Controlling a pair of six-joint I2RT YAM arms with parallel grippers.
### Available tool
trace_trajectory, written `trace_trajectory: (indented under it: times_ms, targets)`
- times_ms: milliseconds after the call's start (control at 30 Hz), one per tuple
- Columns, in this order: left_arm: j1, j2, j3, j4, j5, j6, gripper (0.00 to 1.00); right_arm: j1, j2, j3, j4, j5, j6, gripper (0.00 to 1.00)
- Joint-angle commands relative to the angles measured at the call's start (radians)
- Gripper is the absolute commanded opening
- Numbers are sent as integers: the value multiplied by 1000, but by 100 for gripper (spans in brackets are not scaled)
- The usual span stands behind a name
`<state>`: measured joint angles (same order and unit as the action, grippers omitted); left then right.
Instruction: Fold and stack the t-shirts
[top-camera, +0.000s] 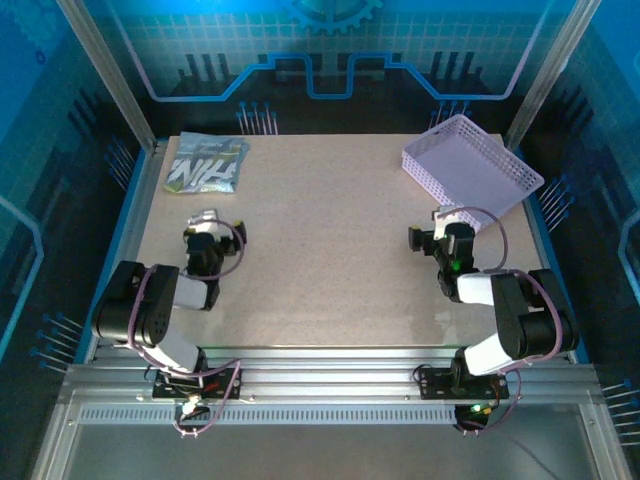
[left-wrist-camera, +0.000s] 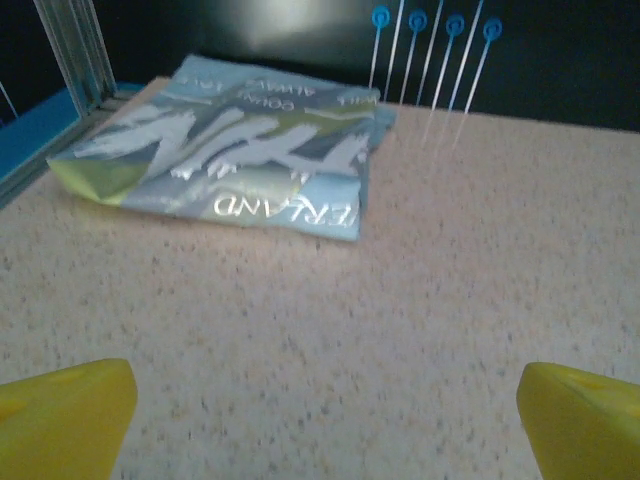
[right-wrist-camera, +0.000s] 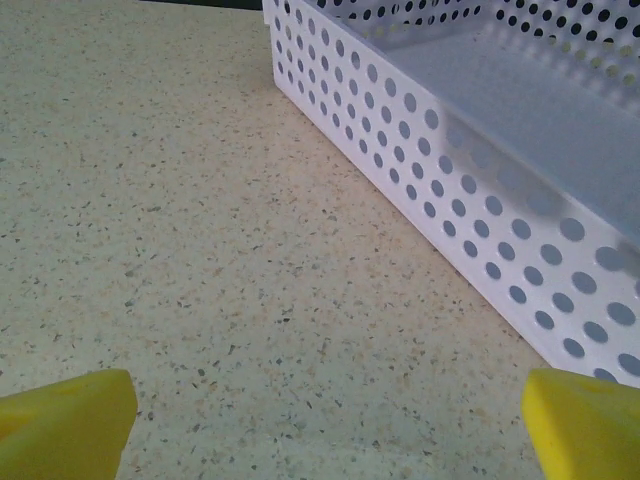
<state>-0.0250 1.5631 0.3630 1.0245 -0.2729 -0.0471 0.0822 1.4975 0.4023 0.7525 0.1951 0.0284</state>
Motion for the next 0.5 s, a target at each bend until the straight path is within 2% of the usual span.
trace_trajectory:
  times_ms: [0,467]
  targets:
    - [7,-10,-3,-60,19,1,99,-7,4,13,31,-15,-4,100]
    - [5,-14,-6,-60,23,5,99,-16,4,22,15,-59,-10,100]
